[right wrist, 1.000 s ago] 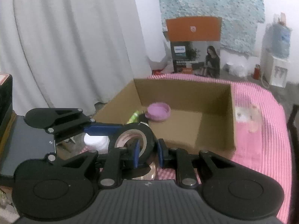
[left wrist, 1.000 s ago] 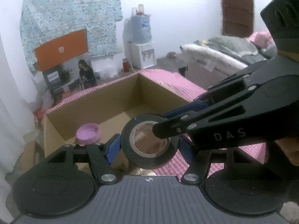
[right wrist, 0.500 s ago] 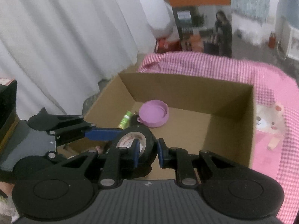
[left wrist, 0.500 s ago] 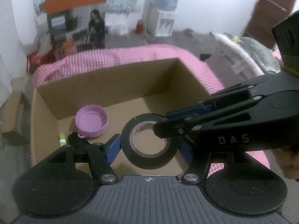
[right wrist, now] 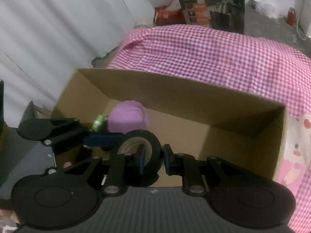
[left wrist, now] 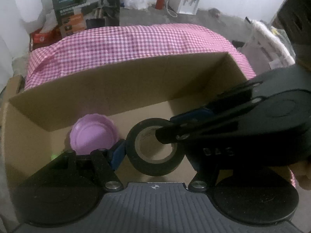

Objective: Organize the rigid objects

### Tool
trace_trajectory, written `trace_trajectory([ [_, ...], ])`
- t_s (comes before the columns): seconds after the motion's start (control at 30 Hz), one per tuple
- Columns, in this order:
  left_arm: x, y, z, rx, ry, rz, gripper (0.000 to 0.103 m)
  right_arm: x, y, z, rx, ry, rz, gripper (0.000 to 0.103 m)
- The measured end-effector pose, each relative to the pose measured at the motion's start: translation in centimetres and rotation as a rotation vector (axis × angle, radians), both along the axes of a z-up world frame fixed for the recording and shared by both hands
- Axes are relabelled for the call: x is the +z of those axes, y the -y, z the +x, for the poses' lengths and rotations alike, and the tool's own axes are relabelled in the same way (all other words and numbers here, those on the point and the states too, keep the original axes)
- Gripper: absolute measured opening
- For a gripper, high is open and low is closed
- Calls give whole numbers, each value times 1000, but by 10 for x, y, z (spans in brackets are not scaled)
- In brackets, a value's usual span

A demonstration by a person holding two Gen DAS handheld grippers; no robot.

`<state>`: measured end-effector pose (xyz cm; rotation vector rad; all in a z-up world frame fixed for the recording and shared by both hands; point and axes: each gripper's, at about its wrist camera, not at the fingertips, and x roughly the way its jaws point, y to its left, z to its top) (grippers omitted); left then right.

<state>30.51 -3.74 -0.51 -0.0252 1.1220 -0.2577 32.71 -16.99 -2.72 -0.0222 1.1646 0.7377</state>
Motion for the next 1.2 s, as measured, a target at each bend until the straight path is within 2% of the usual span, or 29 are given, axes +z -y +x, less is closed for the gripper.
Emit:
trace_trajectory([
  [0.3, -19, 5, 26, 9, -40, 28, 66, -25, -8, 32, 15, -29, -51, 22],
  [0.67, -28, -1, 36, 24, -41, 37, 67, -35, -6, 48, -36, -55, 11, 26],
  [0.9, -11, -1, 22, 14, 21, 26, 72, -14, 6, 36, -68, -20, 75, 29],
  [1.03, 7, -3, 9, 9, 65, 13, 75, 9, 18, 22, -98, 10, 131, 31],
  [1.07, 12, -4, 3, 10, 80, 8, 77, 16, 22, 18, -104, 24, 147, 32],
  [1.13, 25, -7, -9, 9, 115, -5, 79, 33, 33, 4, -122, 65, 184, 47],
  [1.2, 39, -12, -24, 10, 158, -20, 81, 52, 46, -15, -138, 120, 218, 51],
])
